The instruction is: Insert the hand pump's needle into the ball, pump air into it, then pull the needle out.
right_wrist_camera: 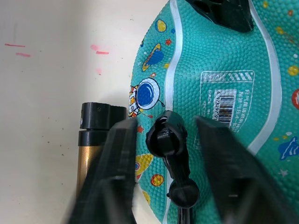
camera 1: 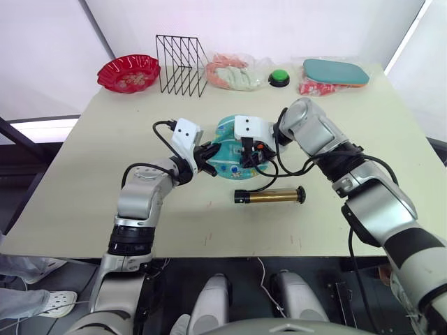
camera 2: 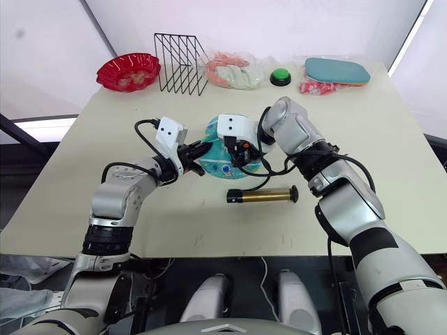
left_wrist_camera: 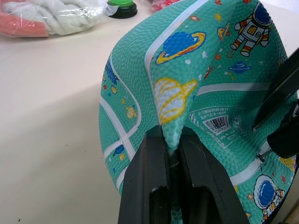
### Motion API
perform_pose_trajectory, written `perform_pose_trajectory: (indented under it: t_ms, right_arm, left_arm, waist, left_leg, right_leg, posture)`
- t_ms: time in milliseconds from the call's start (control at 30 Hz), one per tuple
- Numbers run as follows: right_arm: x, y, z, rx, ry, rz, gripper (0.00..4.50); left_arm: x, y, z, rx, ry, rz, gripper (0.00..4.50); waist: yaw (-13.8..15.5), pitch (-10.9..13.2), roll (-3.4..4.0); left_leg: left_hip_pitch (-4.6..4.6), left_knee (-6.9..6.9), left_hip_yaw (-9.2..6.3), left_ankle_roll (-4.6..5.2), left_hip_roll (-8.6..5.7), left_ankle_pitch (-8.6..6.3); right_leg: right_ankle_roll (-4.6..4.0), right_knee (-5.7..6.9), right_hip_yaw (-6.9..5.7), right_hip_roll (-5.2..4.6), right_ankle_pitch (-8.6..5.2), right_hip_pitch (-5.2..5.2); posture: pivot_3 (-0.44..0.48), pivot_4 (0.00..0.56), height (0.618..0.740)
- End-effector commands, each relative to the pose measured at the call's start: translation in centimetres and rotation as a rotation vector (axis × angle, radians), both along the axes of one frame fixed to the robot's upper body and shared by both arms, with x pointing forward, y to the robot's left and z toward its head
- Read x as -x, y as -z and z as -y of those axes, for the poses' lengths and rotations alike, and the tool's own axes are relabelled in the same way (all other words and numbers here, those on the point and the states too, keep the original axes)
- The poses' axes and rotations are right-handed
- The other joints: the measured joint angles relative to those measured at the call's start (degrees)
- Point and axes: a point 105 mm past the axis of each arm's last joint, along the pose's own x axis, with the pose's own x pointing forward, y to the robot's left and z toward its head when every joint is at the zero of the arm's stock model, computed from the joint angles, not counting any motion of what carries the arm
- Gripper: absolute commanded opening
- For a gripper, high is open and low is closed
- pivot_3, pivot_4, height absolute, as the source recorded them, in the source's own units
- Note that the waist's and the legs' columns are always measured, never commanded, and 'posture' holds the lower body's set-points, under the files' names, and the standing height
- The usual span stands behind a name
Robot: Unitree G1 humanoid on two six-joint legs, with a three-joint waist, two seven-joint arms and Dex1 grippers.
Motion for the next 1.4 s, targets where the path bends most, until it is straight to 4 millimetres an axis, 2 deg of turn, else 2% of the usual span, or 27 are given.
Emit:
perform_pose_trajectory:
  t_ms: [33, 400, 500, 767, 900, 1267, 1333, 1400]
  right_arm:
    - [0.0, -1.2, -0.3, -0.042, -0.008, 0.022, 0.33]
    - [0.1, -0.9, -0.8, 0.004, -0.007, 0.115, 0.34]
    - [0.1, 0.2, -0.9, 0.047, 0.001, 0.149, 0.34]
    - [-0.5, 5.0, -0.9, 0.153, 0.055, 0.156, 0.34]
    - [-0.8, 6.6, -0.7, 0.175, 0.085, 0.146, 0.34]
    - [-1.0, 9.6, -0.6, 0.218, 0.128, 0.123, 0.34]
    - [-0.9, 10.4, -0.6, 0.239, 0.131, 0.119, 0.34]
    - [-0.7, 11.3, -0.6, 0.263, 0.132, 0.116, 0.34]
  left_arm:
    - [0.4, 0.8, 0.5, -0.005, 0.031, -0.035, 0.0]
    - [0.2, 0.9, 0.4, 0.006, 0.019, -0.041, 0.0]
    - [0.2, 0.9, 0.5, 0.007, 0.019, -0.044, 0.0]
    - [0.3, 1.2, 0.4, 0.007, 0.017, -0.059, 0.0]
    - [0.3, 1.2, 0.3, 0.008, 0.013, -0.061, 0.0]
    - [0.5, 1.4, 0.1, 0.007, 0.006, -0.071, 0.0]
    - [0.6, 1.6, 0.0, 0.007, 0.003, -0.076, 0.0]
    - [0.6, 1.7, 0.0, 0.006, 0.001, -0.081, 0.0]
  waist:
    - [-0.01, 0.0, 0.0]
    - [-0.03, 0.0, 0.0]
    - [-0.11, 0.0, 0.0]
    - [-0.97, -0.04, -0.04]
    - [-1.62, -0.07, -0.06]
    - [-2.76, -0.8, -0.19]
    - [-2.9, -0.82, -0.23]
    - [-3.11, -0.9, -0.29]
  left_leg:
    - [0.0, 0.01, 0.0, 0.0, 0.0, 0.0]
    - [0.0, 0.06, -0.01, 0.0, 0.0, 0.0]
    - [0.02, 0.09, -0.01, 0.0, 0.0, 0.0]
    - [0.37, 0.14, 0.03, 0.01, 0.06, 0.01]
    - [1.02, 0.1, 0.07, 0.01, 0.08, 0.0]
    - [1.34, 0.04, 0.1, 0.01, 0.25, 0.0]
    - [1.54, -0.07, 0.14, 0.01, 0.25, 0.0]
    - [2.19, -0.36, 0.19, 0.01, 0.25, -0.01]
  right_leg:
    - [0.0, 0.01, 0.0, 0.0, 0.0, 0.0]
    - [0.0, 0.05, 0.01, 0.01, 0.0, 0.0]
    - [0.0, 0.07, 0.01, 0.02, 0.0, 0.0]
    - [0.01, 0.12, 0.05, 0.08, 0.0, 0.27]
    - [0.22, 0.07, 0.07, 0.1, -0.14, 0.87]
    - [0.22, 0.08, 0.18, 0.3, -0.17, 1.1]
    - [0.21, 0.07, 0.24, 0.3, -0.18, 1.25]
    - [0.15, -0.04, 0.31, 0.3, -0.24, 1.75]
  posture:
    - [0.0, 0.15, 0.74]
    - [0.0, 0.15, 0.74]
    - [0.0, 0.15, 0.74]
    - [0.0, 0.15, 0.74]
    - [0.0, 0.15, 0.74]
    - [0.0, 0.15, 0.74]
    - [0.0, 0.15, 0.74]
    - [0.0, 0.15, 0.74]
